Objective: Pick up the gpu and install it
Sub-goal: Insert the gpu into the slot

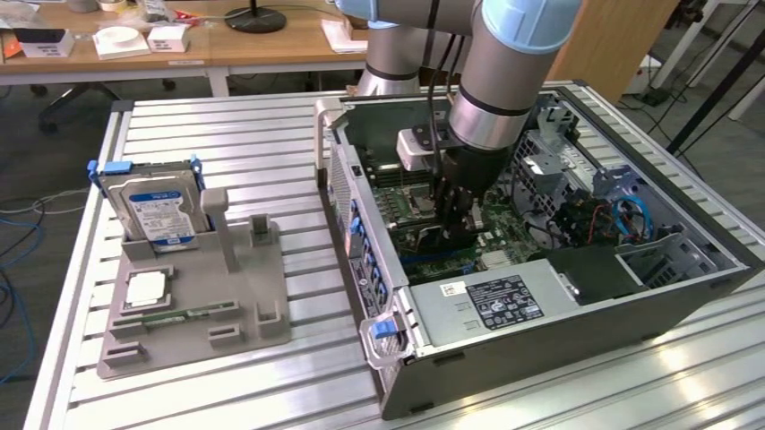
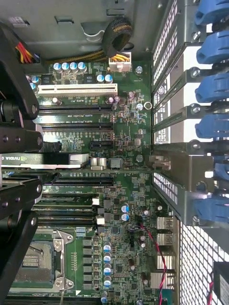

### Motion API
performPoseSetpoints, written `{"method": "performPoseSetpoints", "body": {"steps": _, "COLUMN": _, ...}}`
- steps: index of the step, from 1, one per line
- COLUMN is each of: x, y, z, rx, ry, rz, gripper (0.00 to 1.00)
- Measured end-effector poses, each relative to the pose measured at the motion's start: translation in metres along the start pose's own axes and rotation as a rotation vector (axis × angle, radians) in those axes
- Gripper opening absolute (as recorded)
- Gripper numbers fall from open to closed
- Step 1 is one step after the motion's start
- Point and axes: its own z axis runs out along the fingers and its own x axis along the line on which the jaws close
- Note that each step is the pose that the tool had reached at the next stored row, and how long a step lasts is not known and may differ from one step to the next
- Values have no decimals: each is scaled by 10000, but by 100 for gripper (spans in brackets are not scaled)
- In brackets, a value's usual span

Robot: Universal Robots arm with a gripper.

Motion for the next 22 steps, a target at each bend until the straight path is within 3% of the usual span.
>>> {"method": "performPoseSetpoints", "body": {"steps": 22, "x": -10, "y": -4, "z": 77, "rx": 0, "ry": 1, "rz": -3, "gripper": 26}}
